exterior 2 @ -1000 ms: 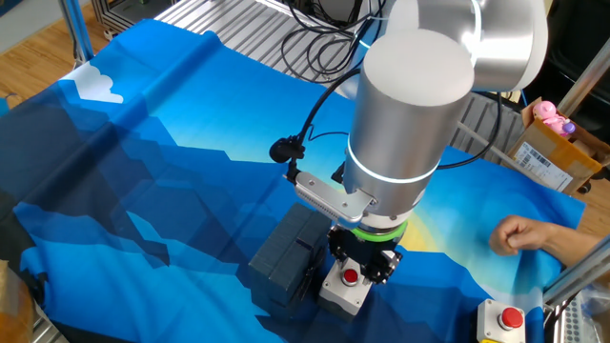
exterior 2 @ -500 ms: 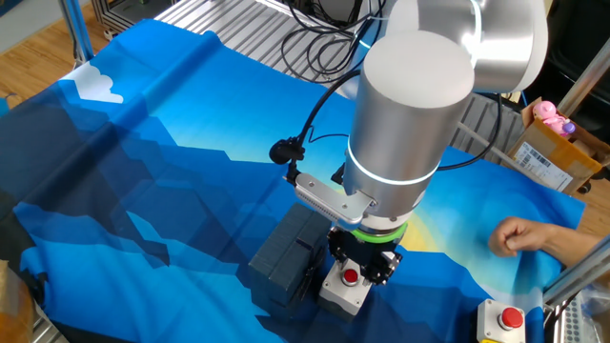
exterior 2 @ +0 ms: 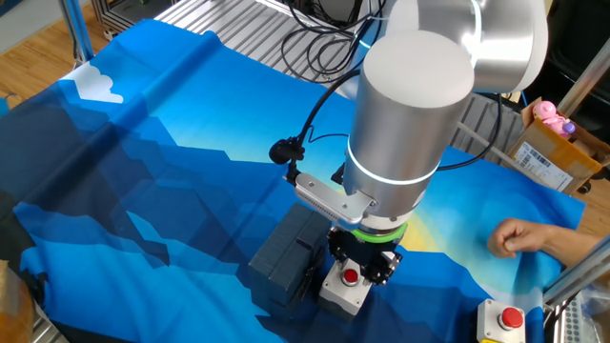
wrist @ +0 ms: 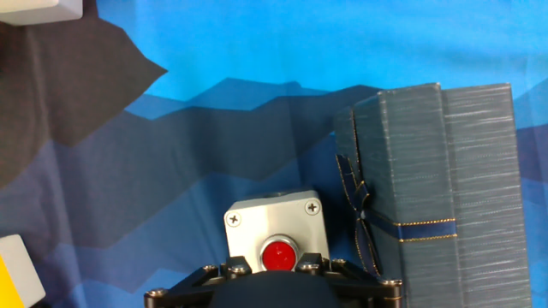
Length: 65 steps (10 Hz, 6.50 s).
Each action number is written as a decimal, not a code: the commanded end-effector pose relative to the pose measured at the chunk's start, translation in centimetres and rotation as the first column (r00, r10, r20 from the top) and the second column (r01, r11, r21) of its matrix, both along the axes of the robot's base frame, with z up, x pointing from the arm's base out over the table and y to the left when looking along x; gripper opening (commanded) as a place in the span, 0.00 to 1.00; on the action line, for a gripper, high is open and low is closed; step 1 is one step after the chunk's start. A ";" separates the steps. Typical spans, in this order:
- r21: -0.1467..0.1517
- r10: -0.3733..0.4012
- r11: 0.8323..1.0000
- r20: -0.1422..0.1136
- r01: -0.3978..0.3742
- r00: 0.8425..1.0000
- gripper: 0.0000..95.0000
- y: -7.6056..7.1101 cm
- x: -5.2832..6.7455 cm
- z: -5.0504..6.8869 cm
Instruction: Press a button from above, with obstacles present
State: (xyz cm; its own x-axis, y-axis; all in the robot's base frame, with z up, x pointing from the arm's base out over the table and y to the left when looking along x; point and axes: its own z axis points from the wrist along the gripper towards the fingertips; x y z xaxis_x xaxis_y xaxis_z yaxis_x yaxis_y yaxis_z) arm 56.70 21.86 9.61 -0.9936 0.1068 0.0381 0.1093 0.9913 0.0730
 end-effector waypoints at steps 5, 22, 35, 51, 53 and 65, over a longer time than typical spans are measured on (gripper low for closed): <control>0.071 -0.040 0.997 0.000 0.040 0.999 0.00 5.4 -3.0 4.6; -0.022 0.030 0.999 0.049 -0.029 0.998 0.20 2.0 0.3 1.3; -0.052 0.048 0.998 0.043 -0.045 0.998 0.20 1.4 0.0 0.2; -0.050 0.058 0.997 0.042 -0.056 0.997 0.20 0.9 0.3 -0.4; -0.049 0.063 0.997 0.043 -0.060 0.997 0.20 0.9 0.4 -0.9; 0.051 0.016 0.999 0.008 -0.016 1.000 0.00 -0.3 -0.8 6.2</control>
